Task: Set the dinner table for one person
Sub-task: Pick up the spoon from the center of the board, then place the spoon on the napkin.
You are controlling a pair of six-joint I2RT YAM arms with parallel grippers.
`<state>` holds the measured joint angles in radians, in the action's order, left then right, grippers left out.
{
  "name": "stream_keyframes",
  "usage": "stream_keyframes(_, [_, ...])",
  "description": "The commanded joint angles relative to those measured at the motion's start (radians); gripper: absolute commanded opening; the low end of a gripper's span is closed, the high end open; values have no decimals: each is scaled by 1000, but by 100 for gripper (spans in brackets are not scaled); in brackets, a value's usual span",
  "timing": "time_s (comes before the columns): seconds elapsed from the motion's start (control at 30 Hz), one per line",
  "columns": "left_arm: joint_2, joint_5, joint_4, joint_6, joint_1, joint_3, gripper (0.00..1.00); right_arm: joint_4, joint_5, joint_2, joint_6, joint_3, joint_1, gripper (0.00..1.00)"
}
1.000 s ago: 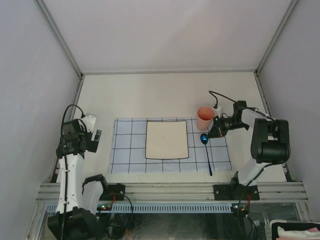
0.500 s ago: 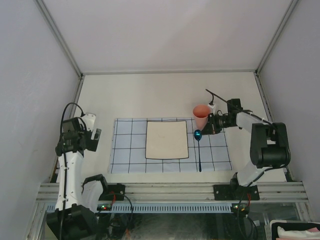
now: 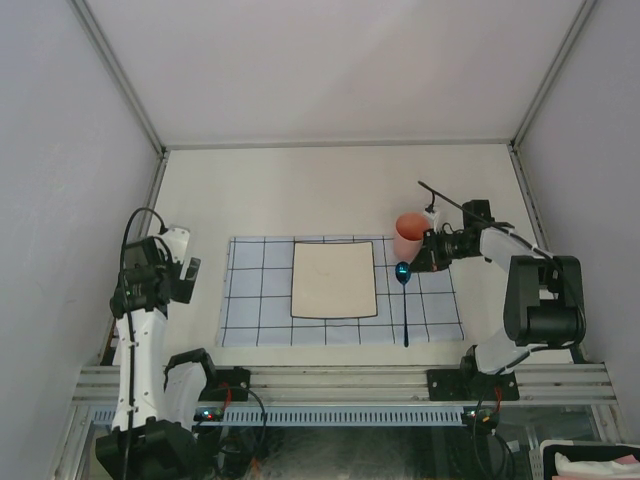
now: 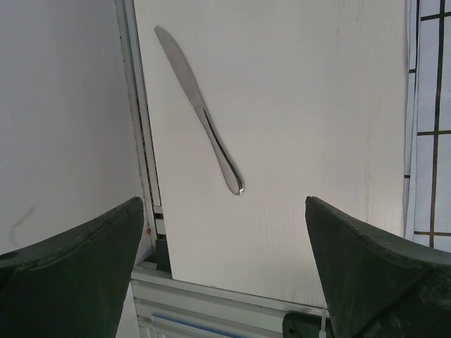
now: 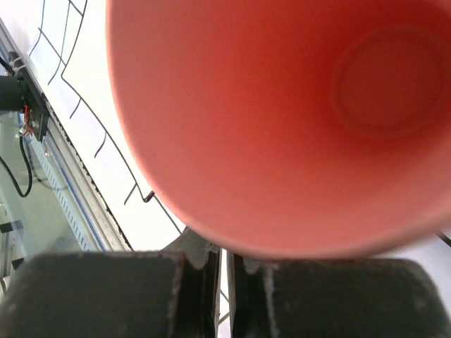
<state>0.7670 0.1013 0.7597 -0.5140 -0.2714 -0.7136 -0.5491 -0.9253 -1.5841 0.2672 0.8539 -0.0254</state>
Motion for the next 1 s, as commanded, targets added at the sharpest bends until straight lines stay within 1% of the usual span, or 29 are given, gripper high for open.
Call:
stream_keyframes(0.0, [3, -7, -24, -5, -9, -10, 100, -42, -13, 48, 60, 0, -35, 0])
stream_keyframes(0.2, [-6, -8, -13, -6, -8, -23, 100, -78, 24, 61, 71, 4, -55, 0])
stream_keyframes(0.4, [-8, -7, -4, -2, -8, -28, 100, -142, 74, 85, 94, 15, -42, 0])
stream_keyframes(0.57, [-11, -11, -3, 0, -8, -30, 100, -156, 135, 121, 112, -5, -32, 0])
stream_keyframes(0.77, [-3, -25, -3, 8, -8, -36, 100, -146, 205, 86, 102, 17, -16, 0])
stream_keyframes(0.97, [-14, -25, 7, 8, -8, -41, 100, -123, 229, 50, 84, 27, -3, 0])
